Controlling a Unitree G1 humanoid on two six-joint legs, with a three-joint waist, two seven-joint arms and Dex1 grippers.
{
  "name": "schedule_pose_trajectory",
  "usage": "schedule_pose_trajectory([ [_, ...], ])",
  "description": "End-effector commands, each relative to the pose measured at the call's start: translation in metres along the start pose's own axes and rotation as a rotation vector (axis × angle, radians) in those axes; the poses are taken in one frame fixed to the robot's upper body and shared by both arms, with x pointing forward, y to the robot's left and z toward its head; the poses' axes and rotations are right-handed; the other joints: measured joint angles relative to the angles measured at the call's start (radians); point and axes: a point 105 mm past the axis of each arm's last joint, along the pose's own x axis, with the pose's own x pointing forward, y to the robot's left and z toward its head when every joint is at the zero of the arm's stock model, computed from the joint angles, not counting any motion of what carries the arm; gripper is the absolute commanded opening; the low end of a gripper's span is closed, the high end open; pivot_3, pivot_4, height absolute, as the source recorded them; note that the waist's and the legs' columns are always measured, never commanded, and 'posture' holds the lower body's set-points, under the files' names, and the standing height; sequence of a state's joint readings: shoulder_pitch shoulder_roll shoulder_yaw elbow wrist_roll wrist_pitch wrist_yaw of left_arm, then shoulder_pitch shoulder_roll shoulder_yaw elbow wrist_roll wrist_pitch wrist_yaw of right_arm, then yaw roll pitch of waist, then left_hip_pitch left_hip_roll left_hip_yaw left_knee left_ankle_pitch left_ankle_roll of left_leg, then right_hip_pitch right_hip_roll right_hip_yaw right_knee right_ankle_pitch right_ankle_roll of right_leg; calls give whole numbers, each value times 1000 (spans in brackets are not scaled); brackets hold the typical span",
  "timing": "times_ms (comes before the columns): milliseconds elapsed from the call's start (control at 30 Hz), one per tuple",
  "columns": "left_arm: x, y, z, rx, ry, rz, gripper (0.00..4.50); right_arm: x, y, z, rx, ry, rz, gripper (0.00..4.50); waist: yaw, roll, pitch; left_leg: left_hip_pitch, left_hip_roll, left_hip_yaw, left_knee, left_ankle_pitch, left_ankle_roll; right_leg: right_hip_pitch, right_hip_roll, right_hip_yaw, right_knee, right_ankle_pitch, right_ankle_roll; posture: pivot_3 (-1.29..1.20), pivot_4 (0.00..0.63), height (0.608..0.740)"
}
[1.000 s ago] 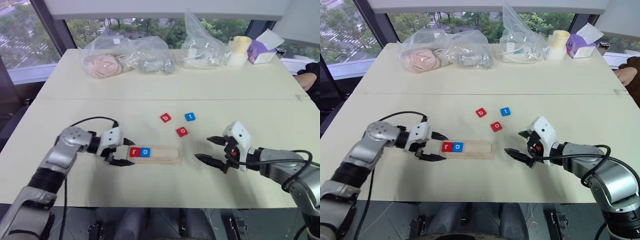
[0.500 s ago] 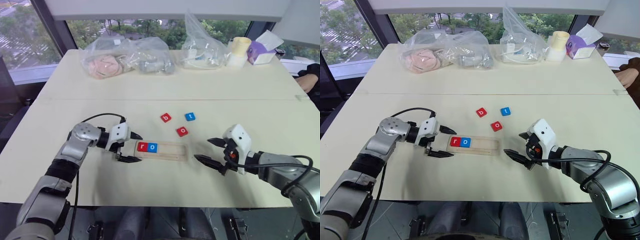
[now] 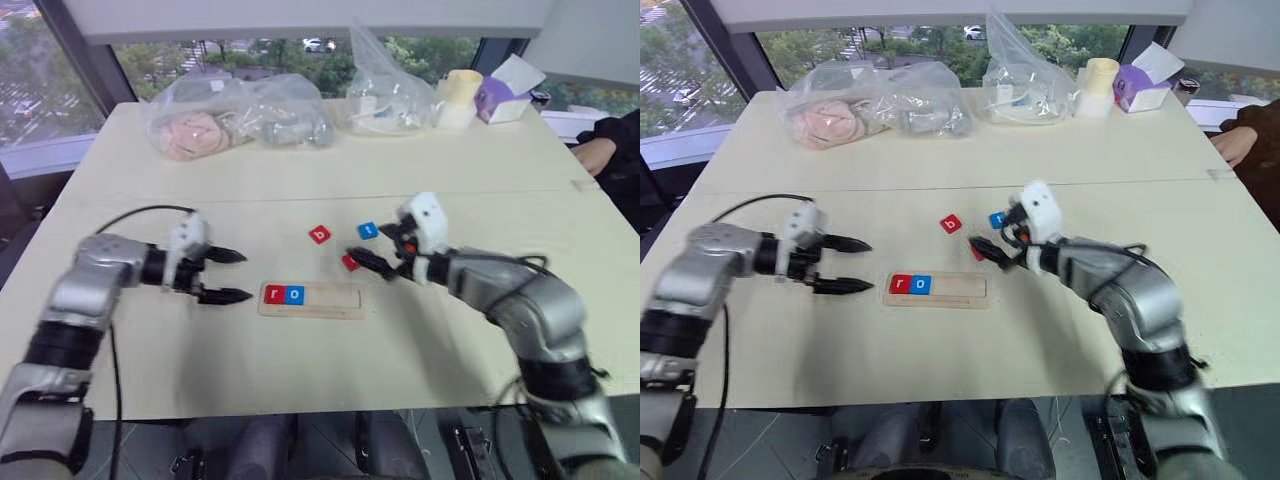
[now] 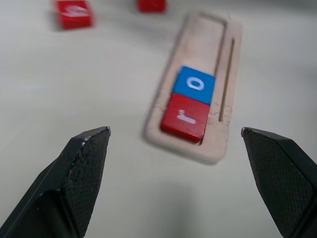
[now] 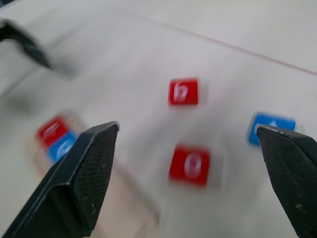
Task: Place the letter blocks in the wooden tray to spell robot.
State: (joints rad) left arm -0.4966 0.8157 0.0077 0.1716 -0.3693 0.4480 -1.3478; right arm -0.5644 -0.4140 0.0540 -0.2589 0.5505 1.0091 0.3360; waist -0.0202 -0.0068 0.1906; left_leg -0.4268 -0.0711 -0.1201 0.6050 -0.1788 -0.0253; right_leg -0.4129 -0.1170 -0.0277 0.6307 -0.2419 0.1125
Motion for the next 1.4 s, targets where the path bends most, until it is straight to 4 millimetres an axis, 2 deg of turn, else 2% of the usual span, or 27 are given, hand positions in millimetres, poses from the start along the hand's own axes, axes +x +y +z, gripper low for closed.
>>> schedule_pose_trajectory([
  [33,-24,8,33,-1,-138,137,4434,22,1,9,14,-14,-14,4500,5,0,0,0,0,0,0,0,0,0,0,0,0,1,2,0,150,740],
  [133,-31,3,42,3,-174,197,4434,40,6,0,-61,34,1,4500,7,0,0,0,-1,0,-1,0,0,1,0,0,0,1,3,0,150,740],
  [267,-31,-12,44,-6,-205,256,4434,61,8,-12,-102,69,-2,4500,0,0,0,0,-1,2,-1,0,0,0,0,2,0,2,3,0,150,740],
  [333,-29,-17,42,-24,-225,287,4434,68,9,-16,-155,76,-6,4500,-1,0,0,1,-1,2,-2,0,0,-1,1,2,0,2,3,0,150,740],
  [533,-29,-21,31,-74,-259,383,4434,89,20,-22,-140,95,12,4500,-2,0,0,2,0,2,-5,3,-4,-3,3,4,1,3,1,0,150,740],
  [700,-31,-20,28,-74,-259,422,4434,101,15,-28,-119,120,-63,4500,-1,0,0,2,0,4,-8,5,-8,-4,5,4,1,4,-1,0,150,740],
  [800,-30,-21,26,-76,-252,419,4500,103,11,-28,-163,121,-95,3603,-1,0,0,2,0,4,-8,5,-8,-5,6,4,1,4,-1,0,150,740],
  [900,-27,-22,25,-74,-245,412,4500,104,10,-27,-172,120,-97,2023,-1,0,0,2,0,4,-8,5,-8,-5,6,5,1,4,-2,0,150,740],
  [967,-24,-22,26,-70,-246,403,4500,104,9,-25,-185,117,-109,1184,-1,0,0,2,0,4,-8,5,-8,-5,6,5,1,4,-2,0,150,740],
  [1033,-18,-23,31,-56,-251,381,4500,103,6,-18,-173,96,-126,1207,-1,0,0,2,0,4,-8,5,-8,-6,6,5,1,4,-2,0,150,740],
  [1133,-5,-28,44,-15,-259,328,4500,91,-3,16,-135,-20,-171,1207,4,0,0,1,0,4,-8,5,-8,-6,6,5,2,5,-2,0,150,740],
  [1200,4,-33,50,8,-256,280,4500,71,-14,28,-132,-58,-236,1207,6,0,0,1,0,4,-8,5,-9,-6,6,5,1,5,-2,0,150,740],
  [1300,13,-39,53,30,-244,240,4500,47,-22,29,-125,-74,-310,1207,4,0,-1,1,0,4,-9,5,-8,-7,6,6,1,5,-2,0,150,740],
  [1400,30,-55,54,36,-244,150,4500,-3,-30,14,-20,-91,-464,1207,9,-1,-1,1,0,4,-13,5,-8,-8,6,6,1,4,-2,0,150,740],
])
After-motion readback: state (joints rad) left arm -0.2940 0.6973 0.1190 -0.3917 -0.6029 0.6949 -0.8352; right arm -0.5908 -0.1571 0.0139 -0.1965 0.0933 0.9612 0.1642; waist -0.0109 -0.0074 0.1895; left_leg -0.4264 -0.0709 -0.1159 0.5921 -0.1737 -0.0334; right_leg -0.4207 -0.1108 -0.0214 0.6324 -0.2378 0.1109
